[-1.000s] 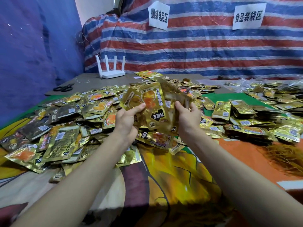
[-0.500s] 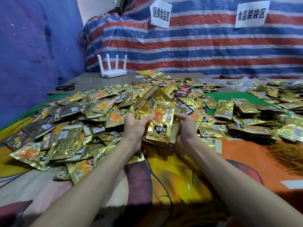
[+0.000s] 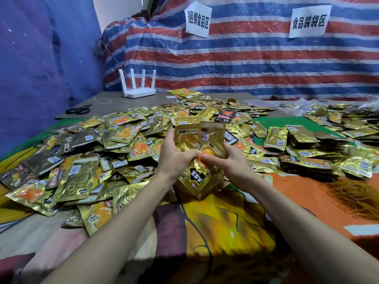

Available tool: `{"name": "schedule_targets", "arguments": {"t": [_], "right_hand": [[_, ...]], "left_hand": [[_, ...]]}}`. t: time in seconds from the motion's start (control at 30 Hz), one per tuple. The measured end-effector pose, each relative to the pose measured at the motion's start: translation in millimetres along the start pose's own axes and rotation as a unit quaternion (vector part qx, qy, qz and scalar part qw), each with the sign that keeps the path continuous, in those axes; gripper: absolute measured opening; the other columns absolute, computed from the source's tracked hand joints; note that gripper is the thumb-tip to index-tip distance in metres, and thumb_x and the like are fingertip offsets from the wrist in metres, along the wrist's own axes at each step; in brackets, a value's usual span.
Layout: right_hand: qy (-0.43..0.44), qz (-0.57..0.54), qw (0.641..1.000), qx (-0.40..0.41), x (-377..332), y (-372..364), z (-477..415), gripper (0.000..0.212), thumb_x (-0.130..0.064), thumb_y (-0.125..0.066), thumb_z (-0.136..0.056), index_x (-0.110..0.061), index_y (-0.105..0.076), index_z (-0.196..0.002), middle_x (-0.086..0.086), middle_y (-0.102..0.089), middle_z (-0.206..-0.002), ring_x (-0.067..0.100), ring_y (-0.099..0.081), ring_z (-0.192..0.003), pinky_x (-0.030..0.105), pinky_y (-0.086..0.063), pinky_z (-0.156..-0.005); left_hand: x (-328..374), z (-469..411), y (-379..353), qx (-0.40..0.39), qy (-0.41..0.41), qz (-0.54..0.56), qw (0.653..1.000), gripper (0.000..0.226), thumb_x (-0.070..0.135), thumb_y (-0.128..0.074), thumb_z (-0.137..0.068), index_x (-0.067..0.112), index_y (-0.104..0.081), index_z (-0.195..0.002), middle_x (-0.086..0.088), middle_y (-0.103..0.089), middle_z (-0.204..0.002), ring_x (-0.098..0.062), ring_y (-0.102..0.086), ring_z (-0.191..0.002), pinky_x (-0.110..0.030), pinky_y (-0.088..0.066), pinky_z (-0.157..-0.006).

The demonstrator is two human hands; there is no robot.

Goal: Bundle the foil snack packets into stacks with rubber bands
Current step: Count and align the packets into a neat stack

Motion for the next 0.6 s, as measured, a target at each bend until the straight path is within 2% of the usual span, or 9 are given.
{"name": "schedule_targets", "arguments": {"t": [0.1, 0.13, 0.2, 0.27, 0.33, 0.43, 0.5, 0.57, 0.6], "right_hand": [[0.018, -0.03, 0.998, 0.046, 1, 2, 1, 0.023, -0.013, -0.083, -0.077, -0.014, -0.072, -0.097, 0.006, -0.078, -0.091, 0.021, -0.076, -0.083, 0.029, -0.058, -0.071], [0.019, -0.038, 0.997, 0.062, 2, 2, 1, 0.023, -0.012, -0.083, -0.077, -0.014, -0.072, -0.097, 0.007, -0.078, -0.091, 0.023, -0.076, -0.083, 0.031, -0.059, -0.072], [0.016, -0.061, 0.994, 0.092, 4, 5, 2, 0.022, -0.009, -0.083, -0.078, -0.012, -0.072, -0.097, 0.008, -0.078, -0.092, 0.026, -0.076, -0.084, 0.032, -0.061, -0.07], [0.013, -0.092, 0.988, 0.127, 4, 10, 3, 0.023, -0.009, -0.083, -0.079, -0.01, -0.072, -0.099, 0.009, -0.078, -0.092, 0.027, -0.077, -0.084, 0.031, -0.06, -0.067], [0.015, -0.114, 0.983, 0.146, 3, 14, 3, 0.024, -0.009, -0.083, -0.079, -0.009, -0.071, -0.1, 0.009, -0.078, -0.092, 0.027, -0.076, -0.085, 0.03, -0.059, -0.066], [0.006, -0.12, 0.983, 0.138, 3, 13, 4, 0.03, -0.014, -0.086, -0.075, -0.009, -0.071, -0.101, 0.011, -0.078, -0.094, 0.029, -0.076, -0.087, 0.036, -0.061, -0.071], [-0.01, -0.113, 0.986, 0.124, 1, 11, 4, 0.04, -0.022, -0.089, -0.068, -0.009, -0.071, -0.101, 0.011, -0.078, -0.095, 0.029, -0.076, -0.089, 0.041, -0.06, -0.076], [-0.025, -0.097, 0.989, 0.114, -2, 12, 4, 0.042, -0.025, -0.091, -0.063, -0.011, -0.073, -0.099, 0.008, -0.078, -0.092, 0.025, -0.076, -0.085, 0.036, -0.059, -0.071], [-0.032, -0.086, 0.99, 0.107, -3, 12, 3, 0.039, -0.026, -0.091, -0.062, -0.013, -0.074, -0.095, 0.007, -0.078, -0.089, 0.023, -0.075, -0.083, 0.034, -0.058, -0.066]], "left_hand": [[-6, 5, 0, 0.095, -0.005, 0.015, 0.995, 0.073, 0.021, -0.093, -0.064, 0.014, -0.051, -0.123, 0.003, -0.063, -0.11, -0.004, -0.064, -0.099, -0.016, -0.051, -0.075], [-9, 7, 0, 0.129, 0.016, 0.034, 0.991, 0.068, 0.025, -0.094, -0.065, 0.018, -0.051, -0.118, 0.007, -0.06, -0.106, -0.005, -0.063, -0.098, -0.015, -0.048, -0.073], [-21, 9, -1, 0.163, 0.108, 0.094, 0.976, 0.073, 0.04, -0.095, -0.06, 0.022, -0.05, -0.114, 0.007, -0.057, -0.108, -0.016, -0.059, -0.106, -0.025, -0.049, -0.084], [-28, 13, -8, 0.123, 0.215, 0.162, 0.955, 0.097, 0.056, -0.094, -0.045, 0.017, -0.052, -0.123, -0.001, -0.063, -0.118, -0.024, -0.06, -0.113, -0.042, -0.051, -0.097], [-28, 20, -18, 0.032, 0.266, 0.233, 0.935, 0.111, 0.055, -0.095, -0.036, 0.009, -0.058, -0.13, -0.012, -0.069, -0.122, -0.031, -0.066, -0.112, -0.048, -0.054, -0.097], [-24, 21, -24, -0.035, 0.255, 0.28, 0.925, 0.073, 0.033, -0.096, -0.05, 0.004, -0.071, -0.112, -0.017, -0.075, -0.105, -0.033, -0.075, -0.093, -0.043, -0.061, -0.079], [-23, 18, -22, -0.02, 0.243, 0.244, 0.939, 0.078, 0.033, -0.095, -0.05, 0.005, -0.062, -0.114, -0.015, -0.074, -0.106, -0.033, -0.073, -0.095, -0.048, -0.06, -0.084], [-21, 15, -17, -0.019, 0.213, 0.166, 0.963, 0.09, 0.038, -0.094, -0.042, 0.01, -0.05, -0.115, -0.012, -0.069, -0.112, -0.032, -0.068, -0.104, -0.054, -0.057, -0.092], [-18, 14, -16, -0.043, 0.189, 0.127, 0.973, 0.087, 0.036, -0.093, -0.043, 0.009, -0.051, -0.114, -0.012, -0.07, -0.112, -0.032, -0.069, -0.104, -0.055, -0.056, -0.093]]}}
Point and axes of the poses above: each hand's wrist, its own z-axis away from the middle knuckle, its own y-axis out of the back of the hand, x = y × z, the point moved 5 cm from there along -z, towards the middle knuckle
